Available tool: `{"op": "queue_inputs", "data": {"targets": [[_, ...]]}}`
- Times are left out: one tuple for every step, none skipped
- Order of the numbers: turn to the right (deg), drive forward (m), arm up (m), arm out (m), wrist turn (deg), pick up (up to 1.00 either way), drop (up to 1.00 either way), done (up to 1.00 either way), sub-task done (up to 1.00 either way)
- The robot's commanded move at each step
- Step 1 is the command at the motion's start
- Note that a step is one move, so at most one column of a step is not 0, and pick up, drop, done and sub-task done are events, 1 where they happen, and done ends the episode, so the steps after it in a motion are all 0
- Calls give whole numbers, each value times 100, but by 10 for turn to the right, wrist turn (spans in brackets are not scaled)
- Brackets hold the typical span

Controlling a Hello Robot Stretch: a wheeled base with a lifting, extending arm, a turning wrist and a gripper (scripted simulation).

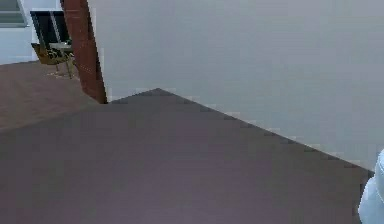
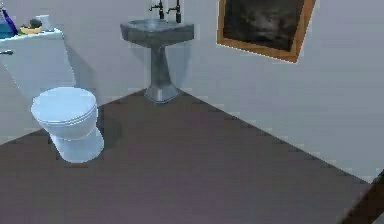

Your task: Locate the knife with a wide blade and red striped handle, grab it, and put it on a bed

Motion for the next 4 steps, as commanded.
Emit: {"op": "queue_inputs", "data": {"targets": [[-270,0,0,0,0,0,0,0,0],[0,100,0,0,0,0,0,0,0],[-120,0,0,0,0,0,0,0,0],[-30,0,0,0,0,0,0,0,0]]}}
